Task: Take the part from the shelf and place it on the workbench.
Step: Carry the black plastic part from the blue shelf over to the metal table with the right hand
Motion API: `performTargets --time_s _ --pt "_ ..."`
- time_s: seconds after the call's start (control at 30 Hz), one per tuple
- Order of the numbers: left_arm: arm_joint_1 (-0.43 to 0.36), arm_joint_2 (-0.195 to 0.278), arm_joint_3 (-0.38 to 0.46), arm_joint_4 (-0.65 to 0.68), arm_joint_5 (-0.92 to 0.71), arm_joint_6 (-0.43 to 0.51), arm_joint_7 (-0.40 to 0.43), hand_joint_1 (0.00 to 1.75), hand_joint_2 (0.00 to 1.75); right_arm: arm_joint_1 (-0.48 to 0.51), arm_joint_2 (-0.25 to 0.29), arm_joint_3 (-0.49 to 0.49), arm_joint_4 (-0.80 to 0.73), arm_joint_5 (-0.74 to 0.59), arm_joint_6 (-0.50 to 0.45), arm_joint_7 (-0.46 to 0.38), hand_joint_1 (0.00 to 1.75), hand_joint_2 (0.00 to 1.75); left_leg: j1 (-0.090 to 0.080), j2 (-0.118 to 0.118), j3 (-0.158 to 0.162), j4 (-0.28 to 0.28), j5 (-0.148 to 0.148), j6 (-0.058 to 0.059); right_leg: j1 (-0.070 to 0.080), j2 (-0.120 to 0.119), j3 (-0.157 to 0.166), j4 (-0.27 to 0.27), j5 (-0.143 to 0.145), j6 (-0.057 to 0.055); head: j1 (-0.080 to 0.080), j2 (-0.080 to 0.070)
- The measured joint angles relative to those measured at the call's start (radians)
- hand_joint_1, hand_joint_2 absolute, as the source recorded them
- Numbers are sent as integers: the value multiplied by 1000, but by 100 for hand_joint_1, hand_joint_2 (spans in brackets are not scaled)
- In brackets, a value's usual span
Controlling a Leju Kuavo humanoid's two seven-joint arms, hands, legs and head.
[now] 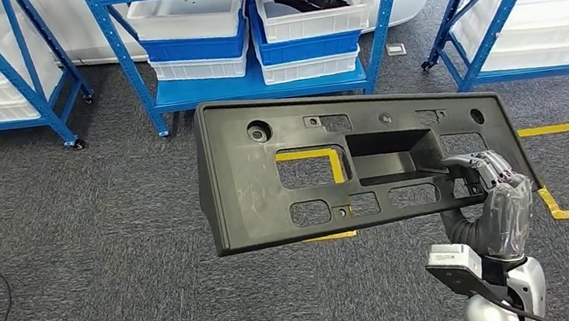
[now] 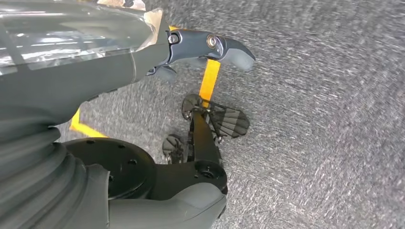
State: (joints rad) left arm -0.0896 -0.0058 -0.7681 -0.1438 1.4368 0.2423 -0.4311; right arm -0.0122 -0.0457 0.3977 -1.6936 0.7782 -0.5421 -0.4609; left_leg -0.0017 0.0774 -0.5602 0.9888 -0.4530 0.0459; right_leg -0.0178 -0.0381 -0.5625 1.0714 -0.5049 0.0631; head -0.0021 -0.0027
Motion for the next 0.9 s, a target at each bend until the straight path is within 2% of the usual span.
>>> performTargets --time_s 0.03,0.07,0.13,0.17,0.2,0.23,0.27,0.3,0.33,0.37,0.4,0.43,0.47,0.5,0.53,0.57,0.6,0.67,0.73,0.8,0.87,0.9 --pt "0 0 0 0 -3 0 -6 0 175 0 1 0 -1 0 0 0 175 175 -3 7 -1 1 2 -4 3 -13 32 -55 10 -6 -1 0" --pt "0 0 0 0 -4 0 -12 0 175 0 3 -1 -2 0 0 1 175 175 -5 15 -1 3 3 -8 6 -21 43 -83 13 -14 -1 0" --pt "-1 0 -1 0 -6 0 -23 0 175 2 5 -3 -3 1 0 3 175 175 -6 30 -1 3 6 -18 8 -5 37 -90 18 -32 -3 0" --pt "-1 0 -1 0 -6 0 -28 0 175 4 6 -5 -4 2 0 4 175 175 -4 26 -3 7 2 -24 5 4 34 -90 23 -40 -3 0" --pt "-2 1 -1 0 -6 0 -31 0 175 5 7 -6 -6 3 0 4 175 175 -1 9 -9 22 -13 -31 1 14 34 -91 28 -48 -4 0" --pt "-1 1 -1 0 -4 1 -34 0 175 5 10 -6 -8 4 0 5 175 175 2 -16 -23 57 -41 -38 -3 23 33 -92 34 -56 -5 0" --pt "0 1 -2 0 -4 1 -41 0 175 6 12 -7 -9 4 0 6 175 175 5 -45 -46 115 -79 -43 -4 32 31 -92 39 -62 -6 0" --pt "2 0 -2 0 -8 -1 -56 0 175 7 13 -8 -10 8 0 8 175 175 7 -64 -74 187 -119 -46 -4 42 27 -91 43 -66 -7 0" --pt "3 -3 -3 0 -15 -4 -79 0 175 9 14 -9 -11 13 -1 13 175 175 8 -72 -100 254 -149 -48 -3 53 22 -90 46 -67 -7 0" --pt "4 -8 -5 0 -25 -7 -109 0 175 12 15 -12 -11 18 -2 17 175 175 8 -75 -116 295 -160 -48 -2 65 19 -89 48 -66 -7 0" --pt "3 -16 -7 0 -35 -10 -140 0 175 17 15 -15 -11 24 -5 22 175 175 9 -77 -112 295 -149 -47 -1 76 18 -88 50 -65 -7 0" --pt "2 -24 -9 -1 -44 -9 -164 0 175 23 15 -20 -12 29 -7 24 175 175 10 -81 -88 252 -120 -45 -1 88 17 -86 51 -64 -7 0" --pt "1 -32 -11 -1 -52 -8 -183 0 175 30 15 -25 -14 32 -10 26 175 175 12 -93 -51 182 -83 -41 -2 100 17 -84 51 -63 -7 0" --pt "0 -38 -15 -1 -59 -8 -195 0 175 37 16 -29 -18 35 -15 26 175 175 15 -118 -13 110 -55 -38 0 111 15 -81 52 -61 -7 0" --pt "0 -43 -20 -1 -68 -12 -204 0 175 43 16 -33 -24 38 -19 28 175 175 18 -139 13 54 -37 -36 1 122 11 -78 54 -58 -6 0" --pt "1 -47 -27 -1 -77 -19 -211 0 175 51 17 -39 -35 40 -22 30 175 175 18 -154 25 24 -32 -34 2 132 4 -76 57 -53 -6 0" --pt "0 -49 -34 -1 -86 -31 -218 0 175 61 18 -45 -47 43 -25 33 175 175 16 -159 27 16 -35 -31 2 143 -4 -76 61 -46 -5 0" --pt "-1 -52 -47 -2 -95 -61 -221 0 175 85 18 -58 -72 49 -25 38 175 175 13 -134 24 10 -28 -21 -1 155 -19 -74 67 -31 -6 0" --pt "-1 -43 -53 -2 -87 -92 -193 0 175 103 17 -69 -95 52 -25 40 175 175 15 -106 23 -1 -18 -6 2 120 -48 -28 43 -29 -1 0" --pt "5 -26 -53 -1 -67 -117 -144 0 175 111 17 -77 -115 53 -23 40 175 175 14 -75 20 -6 -14 1 5 70 -105 90 -15 -35 6 0" --pt "11 -13 -53 0 -48 -135 -106 0 175 119 17 -82 -124 57 -22 41 175 175 11 -43 16 -5 -13 2 3 53 -150 201 -58 -32 8 0" --pt "12 -8 -52 0 -42 -140 -94 0 175 124 17 -84 -125 59 -22 41 175 175 11 -28 15 -5 -13 1 0 49 -147 210 -58 -25 8 0"
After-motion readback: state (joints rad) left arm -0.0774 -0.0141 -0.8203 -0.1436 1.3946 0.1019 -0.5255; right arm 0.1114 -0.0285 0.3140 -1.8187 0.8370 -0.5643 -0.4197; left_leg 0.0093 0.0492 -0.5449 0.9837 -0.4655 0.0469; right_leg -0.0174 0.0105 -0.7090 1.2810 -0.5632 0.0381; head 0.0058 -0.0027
